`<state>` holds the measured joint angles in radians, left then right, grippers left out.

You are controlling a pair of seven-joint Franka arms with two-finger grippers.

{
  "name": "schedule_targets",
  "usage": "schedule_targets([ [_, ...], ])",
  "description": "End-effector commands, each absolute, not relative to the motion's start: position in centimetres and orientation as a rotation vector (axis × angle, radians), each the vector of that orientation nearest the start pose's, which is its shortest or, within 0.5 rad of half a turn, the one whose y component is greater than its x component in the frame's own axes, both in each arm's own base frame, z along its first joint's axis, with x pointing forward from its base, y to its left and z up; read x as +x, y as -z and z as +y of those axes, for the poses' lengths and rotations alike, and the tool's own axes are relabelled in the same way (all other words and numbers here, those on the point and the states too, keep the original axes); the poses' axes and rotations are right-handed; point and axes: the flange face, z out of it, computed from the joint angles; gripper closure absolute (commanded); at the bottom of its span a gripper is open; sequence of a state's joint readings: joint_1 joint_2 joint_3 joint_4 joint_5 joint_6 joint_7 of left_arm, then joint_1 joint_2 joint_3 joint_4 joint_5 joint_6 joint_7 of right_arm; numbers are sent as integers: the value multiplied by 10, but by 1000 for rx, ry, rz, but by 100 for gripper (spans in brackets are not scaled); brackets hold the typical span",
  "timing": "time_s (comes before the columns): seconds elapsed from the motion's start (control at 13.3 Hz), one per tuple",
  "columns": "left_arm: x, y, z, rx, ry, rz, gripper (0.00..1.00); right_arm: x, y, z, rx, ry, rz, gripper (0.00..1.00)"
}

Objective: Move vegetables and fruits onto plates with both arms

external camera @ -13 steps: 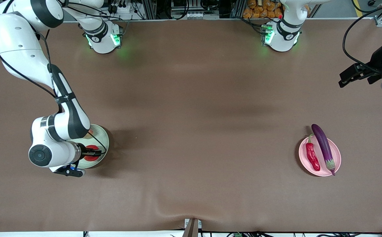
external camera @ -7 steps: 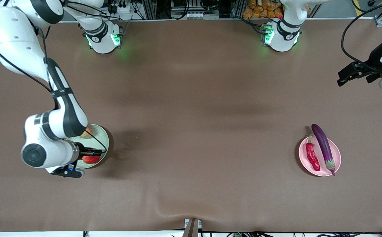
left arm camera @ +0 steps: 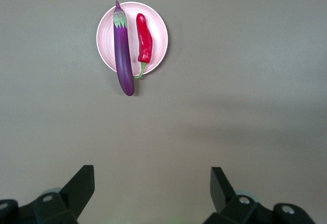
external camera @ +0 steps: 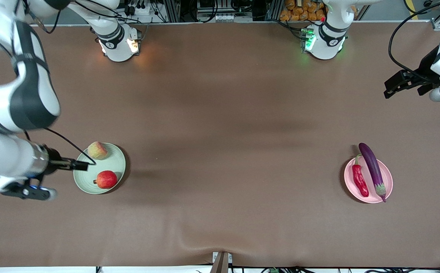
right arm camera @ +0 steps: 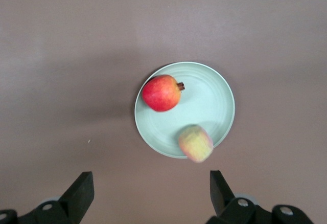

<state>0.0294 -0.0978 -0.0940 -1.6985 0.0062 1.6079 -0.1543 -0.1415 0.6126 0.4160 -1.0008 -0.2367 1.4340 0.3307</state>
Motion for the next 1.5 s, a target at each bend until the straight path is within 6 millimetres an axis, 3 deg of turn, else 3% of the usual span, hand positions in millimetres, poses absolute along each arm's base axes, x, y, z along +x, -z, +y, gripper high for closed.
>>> schedule_targets([
  [0.0,518,-628,-32,-3112,37,-117,0,652,-584,98,-3134,-152,123,0],
  [0.23,519,-628,-29,-3079,42,-51,0,610,-615,120,-3130,-132,81,0],
  [0.83,529,-624,-30,-3084,44,-45,0,608,-626,115,-3127,-103,48,0],
  [1.2,522,-625,-29,-3083,32,-51,0,615,-623,91,-3162,-97,-71,0],
  [1.28,519,-628,-29,-3083,41,-49,0,617,-624,75,-3176,-93,-69,0],
  [1.43,516,-630,-30,-3082,34,-45,0,610,-644,42,-3151,-47,-126,0],
])
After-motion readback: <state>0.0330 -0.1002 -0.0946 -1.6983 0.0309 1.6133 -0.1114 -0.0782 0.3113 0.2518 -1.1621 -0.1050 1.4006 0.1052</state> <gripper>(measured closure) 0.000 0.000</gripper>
